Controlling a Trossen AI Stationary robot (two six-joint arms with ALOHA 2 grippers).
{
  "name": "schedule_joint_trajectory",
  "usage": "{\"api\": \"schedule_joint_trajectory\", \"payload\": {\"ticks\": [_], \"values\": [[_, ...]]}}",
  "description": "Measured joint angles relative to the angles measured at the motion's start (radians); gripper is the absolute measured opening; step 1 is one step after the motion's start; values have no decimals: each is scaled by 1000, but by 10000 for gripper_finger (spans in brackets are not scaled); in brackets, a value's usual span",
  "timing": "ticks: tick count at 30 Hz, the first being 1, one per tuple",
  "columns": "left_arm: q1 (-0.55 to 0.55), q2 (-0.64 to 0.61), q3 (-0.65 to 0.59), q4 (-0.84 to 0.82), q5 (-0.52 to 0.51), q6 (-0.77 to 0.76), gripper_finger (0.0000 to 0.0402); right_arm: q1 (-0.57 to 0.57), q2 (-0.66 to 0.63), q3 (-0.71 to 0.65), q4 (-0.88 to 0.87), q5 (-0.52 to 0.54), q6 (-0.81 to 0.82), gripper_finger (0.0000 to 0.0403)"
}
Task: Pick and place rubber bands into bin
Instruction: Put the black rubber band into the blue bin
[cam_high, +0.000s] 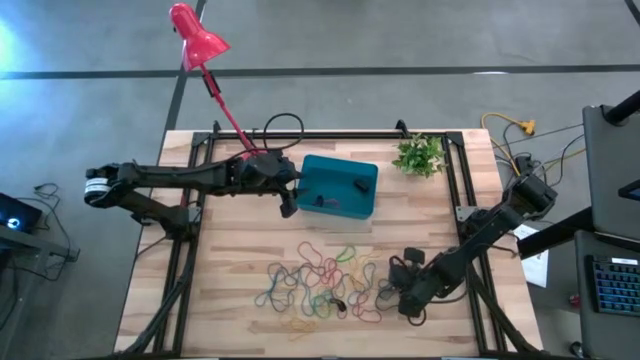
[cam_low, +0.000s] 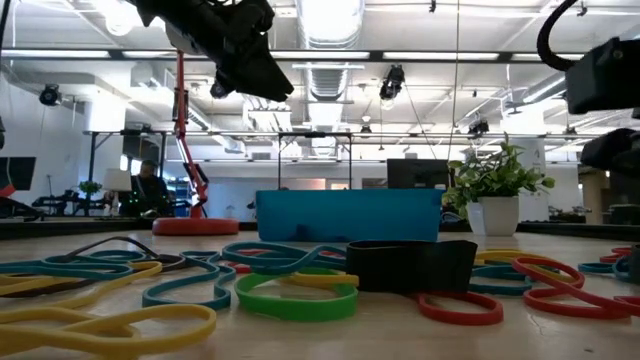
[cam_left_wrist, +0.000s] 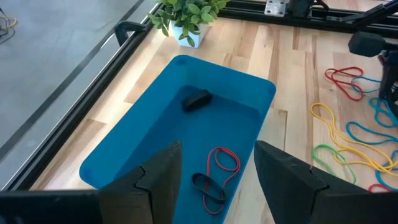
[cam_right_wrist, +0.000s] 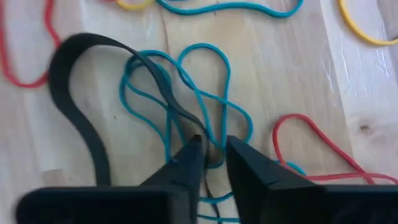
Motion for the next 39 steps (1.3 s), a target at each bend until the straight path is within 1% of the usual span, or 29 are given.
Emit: {"api": "schedule_joint_trajectory", "payload": {"ticks": [1, 3, 10, 15, 19, 32, 35, 39], "values": [[0, 0, 0, 0, 0, 0, 185, 0, -9, 0, 0, 3, -2, 26], [0, 0, 0, 0, 0, 0, 185, 0, -30, 1, 0, 12, -4, 15], [0, 0, 0, 0, 0, 0, 185, 0, -116, 3, -3, 52, 16, 8], [0, 0, 0, 0, 0, 1, 185, 0, -116, 3, 2, 39, -56, 9], [0, 0, -2, 1, 1, -8, 185, 0, -86, 3, 34, 28, -119, 19], [-2, 0, -16, 0, 1, -14, 185, 0, -8, 3, 40, 20, -88, 96], [-2, 0, -16, 1, 1, -15, 185, 0, 9, 2, 44, 0, -89, 100], [-2, 1, -16, 4, 1, -15, 185, 0, 40, 2, 47, -19, -85, 87]]}}
